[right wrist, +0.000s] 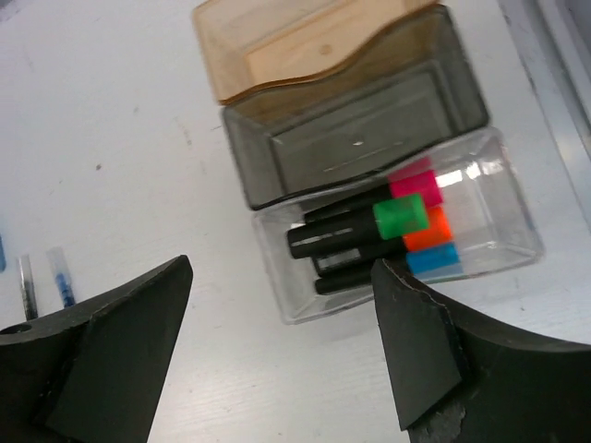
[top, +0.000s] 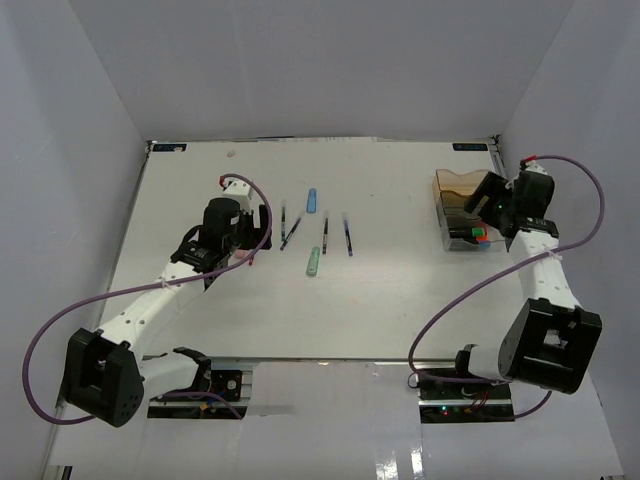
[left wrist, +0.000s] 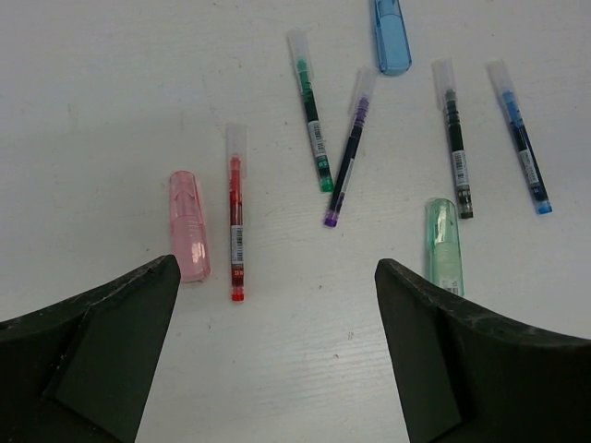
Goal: Sort the stationery into containers
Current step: Pick up the stationery from the center of the board, then place the stationery in the storage box.
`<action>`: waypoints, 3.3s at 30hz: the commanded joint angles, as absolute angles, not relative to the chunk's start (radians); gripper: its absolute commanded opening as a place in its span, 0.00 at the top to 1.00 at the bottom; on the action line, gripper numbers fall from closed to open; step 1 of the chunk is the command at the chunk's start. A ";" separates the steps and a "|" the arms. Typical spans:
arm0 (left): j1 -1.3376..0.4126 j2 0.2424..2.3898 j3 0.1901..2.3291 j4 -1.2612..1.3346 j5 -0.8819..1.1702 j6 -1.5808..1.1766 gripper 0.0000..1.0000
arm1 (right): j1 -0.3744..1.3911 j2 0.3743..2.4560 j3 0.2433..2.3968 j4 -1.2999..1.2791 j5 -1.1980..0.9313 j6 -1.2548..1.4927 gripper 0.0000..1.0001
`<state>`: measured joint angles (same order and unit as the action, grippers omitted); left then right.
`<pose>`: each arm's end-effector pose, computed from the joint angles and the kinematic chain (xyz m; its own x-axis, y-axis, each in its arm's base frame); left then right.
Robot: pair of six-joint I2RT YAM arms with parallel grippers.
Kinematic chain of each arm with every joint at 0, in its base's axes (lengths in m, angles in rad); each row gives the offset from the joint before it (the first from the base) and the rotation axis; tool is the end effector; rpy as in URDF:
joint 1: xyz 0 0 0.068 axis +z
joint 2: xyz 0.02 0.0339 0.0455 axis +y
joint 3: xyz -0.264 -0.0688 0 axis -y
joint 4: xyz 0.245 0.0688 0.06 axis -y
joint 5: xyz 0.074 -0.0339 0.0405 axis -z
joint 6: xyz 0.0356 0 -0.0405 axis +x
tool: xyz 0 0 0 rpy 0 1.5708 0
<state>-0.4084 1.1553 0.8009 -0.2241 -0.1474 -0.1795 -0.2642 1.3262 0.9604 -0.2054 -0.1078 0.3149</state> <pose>0.2365 -0.0967 0.2666 -0.5437 0.0429 -0.8382 0.1859 0.9800 -0.0705 0.2890 -0.0742 0.2789 -0.4429 0.4388 -0.7819 0.3254 0.8913 0.3159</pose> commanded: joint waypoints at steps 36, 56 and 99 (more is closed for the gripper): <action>-0.351 1.106 0.838 -0.262 -0.336 -0.302 0.02 | 0.986 1.994 1.407 -0.351 0.493 0.696 0.35; -0.348 1.101 0.836 -0.264 -0.344 -0.299 0.02 | 0.988 1.843 1.345 -0.319 0.514 0.641 0.76; -0.348 1.132 0.845 -0.281 -0.330 -0.307 0.02 | -0.067 1.963 1.469 -0.012 0.255 0.900 0.71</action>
<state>-0.3550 1.1389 0.8070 -0.2775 -0.3317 -0.2977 -0.0525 1.9446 1.4113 -0.0635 0.2535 0.8444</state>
